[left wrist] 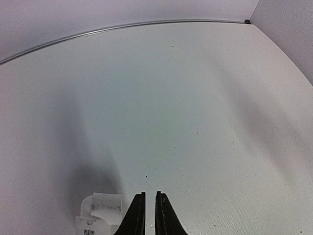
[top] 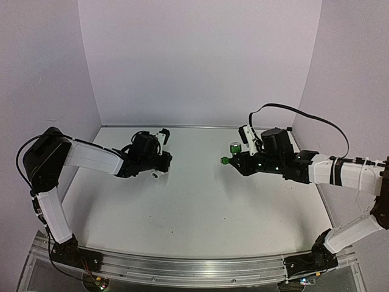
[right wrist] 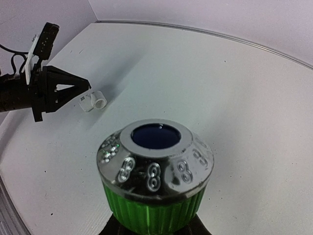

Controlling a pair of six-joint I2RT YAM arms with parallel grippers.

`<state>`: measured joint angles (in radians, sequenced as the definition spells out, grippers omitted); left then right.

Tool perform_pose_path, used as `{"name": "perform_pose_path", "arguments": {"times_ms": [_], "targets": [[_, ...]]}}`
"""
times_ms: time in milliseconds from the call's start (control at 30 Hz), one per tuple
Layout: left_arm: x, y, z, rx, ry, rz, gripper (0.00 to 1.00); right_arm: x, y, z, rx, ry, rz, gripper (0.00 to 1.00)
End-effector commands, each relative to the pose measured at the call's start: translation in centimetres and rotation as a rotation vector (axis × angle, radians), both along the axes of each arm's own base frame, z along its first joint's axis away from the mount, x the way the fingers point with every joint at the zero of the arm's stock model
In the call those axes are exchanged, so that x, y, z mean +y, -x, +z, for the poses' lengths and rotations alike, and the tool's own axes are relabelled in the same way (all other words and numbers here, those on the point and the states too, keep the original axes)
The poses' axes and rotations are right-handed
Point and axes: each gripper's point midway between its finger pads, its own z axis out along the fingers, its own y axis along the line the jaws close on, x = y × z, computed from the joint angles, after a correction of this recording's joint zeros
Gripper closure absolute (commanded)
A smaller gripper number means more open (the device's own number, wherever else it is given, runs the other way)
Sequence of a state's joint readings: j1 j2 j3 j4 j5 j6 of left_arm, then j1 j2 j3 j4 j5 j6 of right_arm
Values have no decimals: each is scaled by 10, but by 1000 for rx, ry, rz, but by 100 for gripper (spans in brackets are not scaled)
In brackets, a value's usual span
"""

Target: Install the water faucets

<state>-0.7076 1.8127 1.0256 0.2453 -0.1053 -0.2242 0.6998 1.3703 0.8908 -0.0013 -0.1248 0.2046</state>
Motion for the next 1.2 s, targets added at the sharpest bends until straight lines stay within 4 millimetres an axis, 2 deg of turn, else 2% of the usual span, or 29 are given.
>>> {"name": "perform_pose_path", "arguments": {"times_ms": [0, 200, 333, 500, 633, 833, 1067, 1167], "targets": [[-7, -23, 35, 44, 41, 63, 59, 5, -1, 35, -53, -85, 4, 100], [-11, -6, -9, 370, -75, 65, 28, 9, -3, 34, -47, -84, 15, 100], [-14, 6, -20, 502, -149, 30, 20, 11, -4, 35, -54, -80, 24, 100], [-5, 9, -38, 593, -299, 26, 18, 10, -3, 33, -52, -73, 28, 100], [16, -4, -57, 604, -436, 79, 17, 9, -1, 28, -39, -75, 25, 100], [31, -18, -71, 597, -521, 120, 17, 10, 1, 29, -36, -85, 33, 100], [32, -21, -56, 573, -497, 144, 18, 5, -3, 27, -40, -71, 0, 100], [33, -23, -47, 557, -486, 164, 18, -4, -11, 23, -45, -49, -70, 100]]}}
